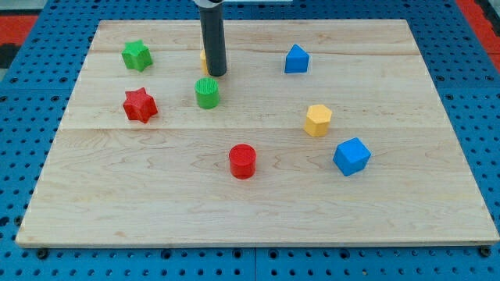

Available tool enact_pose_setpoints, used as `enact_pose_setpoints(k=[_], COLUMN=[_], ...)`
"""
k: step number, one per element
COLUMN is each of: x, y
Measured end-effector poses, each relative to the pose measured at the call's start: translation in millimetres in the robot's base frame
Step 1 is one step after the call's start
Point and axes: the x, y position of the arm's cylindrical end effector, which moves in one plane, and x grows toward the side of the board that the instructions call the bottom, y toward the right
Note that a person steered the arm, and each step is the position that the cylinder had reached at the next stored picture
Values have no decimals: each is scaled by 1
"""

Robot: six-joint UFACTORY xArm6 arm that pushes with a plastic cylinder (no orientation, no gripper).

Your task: Move the green circle above the red circle

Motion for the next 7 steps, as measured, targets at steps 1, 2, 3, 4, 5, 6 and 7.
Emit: enact_pose_setpoints(k=[1,2,3,4,5,6,7], x=[16,43,85,106,94,88,84], y=[3,46,78,-9,-55,-26,21])
